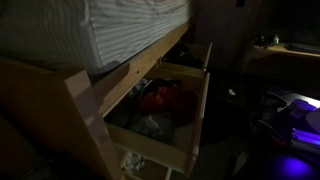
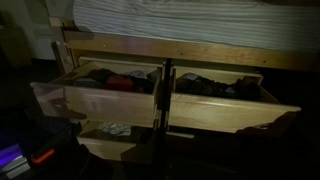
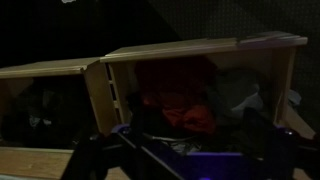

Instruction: Take the green garment out of the top right drawer, put it in the top left drawer then close both drawers

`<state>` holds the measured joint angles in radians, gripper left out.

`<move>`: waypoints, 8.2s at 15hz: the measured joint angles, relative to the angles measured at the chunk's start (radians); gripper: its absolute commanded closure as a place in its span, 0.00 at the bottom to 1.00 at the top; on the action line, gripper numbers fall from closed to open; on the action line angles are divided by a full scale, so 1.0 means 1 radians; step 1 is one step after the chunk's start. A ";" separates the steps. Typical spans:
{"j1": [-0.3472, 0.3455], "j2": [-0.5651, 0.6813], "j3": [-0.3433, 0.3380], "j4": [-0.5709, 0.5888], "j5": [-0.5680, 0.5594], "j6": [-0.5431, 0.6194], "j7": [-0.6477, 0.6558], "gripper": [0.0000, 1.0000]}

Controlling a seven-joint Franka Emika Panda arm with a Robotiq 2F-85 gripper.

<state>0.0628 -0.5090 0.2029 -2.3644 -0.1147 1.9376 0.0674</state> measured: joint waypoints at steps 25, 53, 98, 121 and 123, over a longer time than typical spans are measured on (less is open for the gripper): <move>0.000 0.000 0.000 0.000 0.000 0.000 0.000 0.00; -0.081 -0.224 -0.587 -0.199 -0.269 0.062 -0.421 0.00; -0.400 0.921 -0.406 0.322 -0.212 0.653 -0.305 0.00; -0.556 1.210 -0.280 0.689 -0.085 0.574 -0.859 0.00; -0.573 1.253 -0.253 0.727 -0.064 0.568 -0.982 0.00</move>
<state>-0.5100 0.7439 -0.0506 -1.6374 -0.1791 2.5059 -0.9143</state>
